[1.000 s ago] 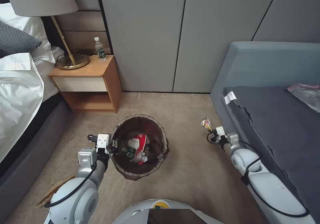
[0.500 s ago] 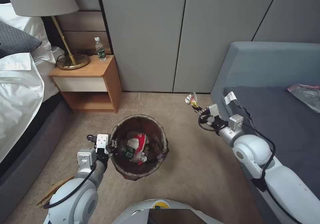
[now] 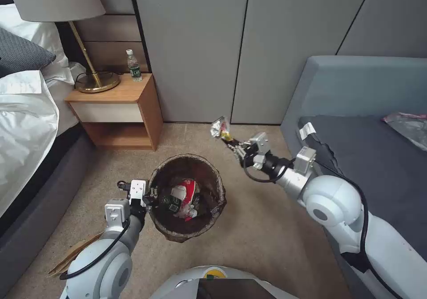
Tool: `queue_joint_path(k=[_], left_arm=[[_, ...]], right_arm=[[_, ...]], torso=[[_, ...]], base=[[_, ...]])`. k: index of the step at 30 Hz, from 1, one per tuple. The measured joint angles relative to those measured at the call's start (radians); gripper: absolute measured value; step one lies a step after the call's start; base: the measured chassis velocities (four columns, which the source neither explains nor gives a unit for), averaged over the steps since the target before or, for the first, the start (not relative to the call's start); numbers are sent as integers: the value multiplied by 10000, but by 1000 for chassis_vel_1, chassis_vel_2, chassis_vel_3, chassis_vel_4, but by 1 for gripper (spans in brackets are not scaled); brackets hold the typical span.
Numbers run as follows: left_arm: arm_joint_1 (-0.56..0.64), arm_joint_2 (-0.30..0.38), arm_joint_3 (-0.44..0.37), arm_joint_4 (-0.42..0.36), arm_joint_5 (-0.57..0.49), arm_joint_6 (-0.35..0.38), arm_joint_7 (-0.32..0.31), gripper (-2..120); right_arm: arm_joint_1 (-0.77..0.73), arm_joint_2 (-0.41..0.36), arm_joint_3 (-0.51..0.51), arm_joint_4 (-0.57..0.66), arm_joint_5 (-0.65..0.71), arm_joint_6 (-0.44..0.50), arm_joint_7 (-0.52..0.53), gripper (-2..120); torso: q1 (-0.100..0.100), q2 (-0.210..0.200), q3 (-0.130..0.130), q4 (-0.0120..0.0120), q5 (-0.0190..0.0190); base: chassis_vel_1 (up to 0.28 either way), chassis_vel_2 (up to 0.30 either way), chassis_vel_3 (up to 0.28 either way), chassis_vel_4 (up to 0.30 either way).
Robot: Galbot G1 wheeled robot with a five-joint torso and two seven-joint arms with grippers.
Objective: Pick up the trash bin, then pick up the garbage from the floor and place it into the trash bin.
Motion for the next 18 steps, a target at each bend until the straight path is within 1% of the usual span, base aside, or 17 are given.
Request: queue_joint_path(k=[1, 2, 4, 5, 7, 8, 11, 18], left_arm=[[11, -7, 15, -14, 14, 0, 0, 2], [11, -7, 15, -14, 14, 0, 0, 2], [22, -47, 46, -26, 53, 1, 3, 2], [22, -47, 46, -26, 53, 1, 3, 2], [31, -87, 53, -36, 84, 1, 4, 2], [31, -87, 53, -36, 84, 1, 4, 2], [39, -116, 58, -55, 103, 1, 7, 2], [38, -161, 95, -56, 148, 1, 11, 2]], right_arm=[[247, -43, -432, 42, 65, -23, -23, 0], [247, -43, -432, 42, 65, -23, -23, 0], [738, -105, -1332, 83, 161, -115, 2, 0], [738, -105, -1332, 83, 161, -115, 2, 0], [983, -150, -1849, 85, 205, -172, 57, 0], [983, -150, -1849, 85, 205, -172, 57, 0], [1103, -252, -2419, 183, 285, -242, 163, 0], [1118, -329, -3017, 384, 294, -321, 312, 0]], torso=[[0, 0, 0, 0, 1], [0, 0, 0, 0, 1], [0, 0, 0, 1, 1], [0, 0, 0, 1, 1], [0, 0, 0, 0, 0], [0, 0, 0, 0, 0], [0, 0, 0, 0, 0], [0, 0, 0, 0, 1]], base=[[0, 0, 0, 0], [0, 0, 0, 0], [0, 0, 0, 0], [0, 0, 0, 0], [0, 0, 0, 0], [0, 0, 0, 0], [0, 0, 0, 0], [0, 0, 0, 0]])
